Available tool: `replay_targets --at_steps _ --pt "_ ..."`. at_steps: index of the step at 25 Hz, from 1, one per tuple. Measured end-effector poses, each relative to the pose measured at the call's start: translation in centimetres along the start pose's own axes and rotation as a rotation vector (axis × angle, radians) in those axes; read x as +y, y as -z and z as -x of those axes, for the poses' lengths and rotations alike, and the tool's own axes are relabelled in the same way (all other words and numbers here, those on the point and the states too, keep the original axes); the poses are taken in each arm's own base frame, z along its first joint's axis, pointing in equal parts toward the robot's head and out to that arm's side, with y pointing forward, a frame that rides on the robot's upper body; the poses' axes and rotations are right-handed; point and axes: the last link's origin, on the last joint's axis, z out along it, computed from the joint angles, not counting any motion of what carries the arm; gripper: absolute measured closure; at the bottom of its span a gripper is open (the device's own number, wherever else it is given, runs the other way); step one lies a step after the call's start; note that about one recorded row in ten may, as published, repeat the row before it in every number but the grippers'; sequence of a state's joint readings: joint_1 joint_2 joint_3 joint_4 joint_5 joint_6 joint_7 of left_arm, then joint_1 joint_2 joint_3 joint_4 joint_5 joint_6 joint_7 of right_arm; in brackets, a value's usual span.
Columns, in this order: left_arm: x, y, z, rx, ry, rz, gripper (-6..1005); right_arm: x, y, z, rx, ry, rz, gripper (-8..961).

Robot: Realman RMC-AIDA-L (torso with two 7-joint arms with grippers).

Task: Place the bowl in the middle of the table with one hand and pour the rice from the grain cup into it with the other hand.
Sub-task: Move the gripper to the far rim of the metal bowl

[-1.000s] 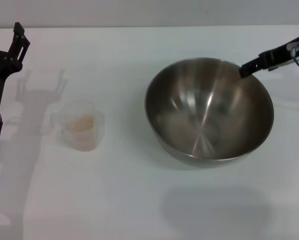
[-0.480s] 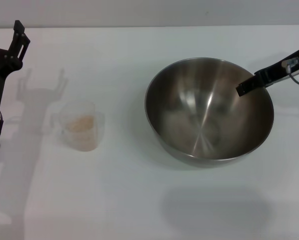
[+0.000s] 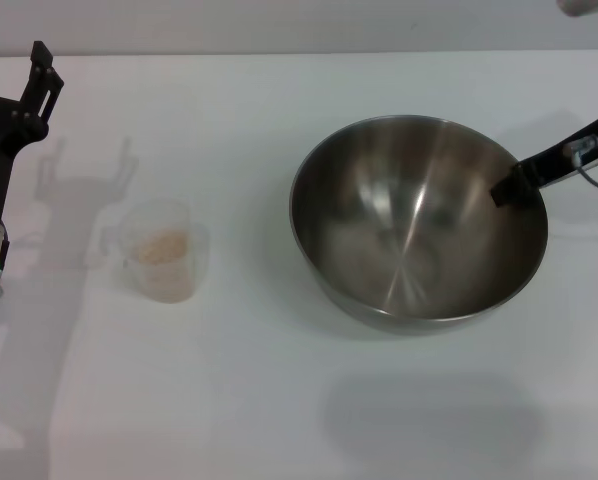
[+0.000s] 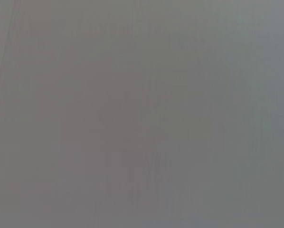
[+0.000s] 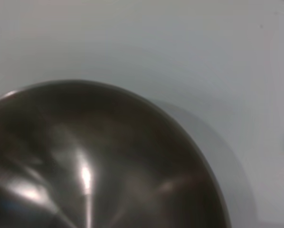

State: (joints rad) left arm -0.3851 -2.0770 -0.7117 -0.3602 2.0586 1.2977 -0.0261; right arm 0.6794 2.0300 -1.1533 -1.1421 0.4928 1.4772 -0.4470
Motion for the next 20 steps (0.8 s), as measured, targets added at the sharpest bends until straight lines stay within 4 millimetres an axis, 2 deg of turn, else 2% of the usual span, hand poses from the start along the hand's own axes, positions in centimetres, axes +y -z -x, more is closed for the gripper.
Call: replay_targets --at_steps 5,11,16,20 --pt "-0.03 0.06 0.0 0.0 0.0 -0.001 131 0.49 -0.35 -0.13 0.005 0.025 0.004 605" --pt "-0.01 0.14 -0.09 0.008 0.0 0.0 131 0.51 -0.33 -0.16 0.0 0.038 0.005 819" --pt "0.11 0.13 -0.14 0.011 0.001 0.004 131 0.3 -0.22 -0.09 -0.016 0.042 -0.003 913" --pt "0.2 0.13 -0.13 0.011 0.0 0.009 131 -0.1 0.5 0.09 -0.055 0.036 -0.02 916"
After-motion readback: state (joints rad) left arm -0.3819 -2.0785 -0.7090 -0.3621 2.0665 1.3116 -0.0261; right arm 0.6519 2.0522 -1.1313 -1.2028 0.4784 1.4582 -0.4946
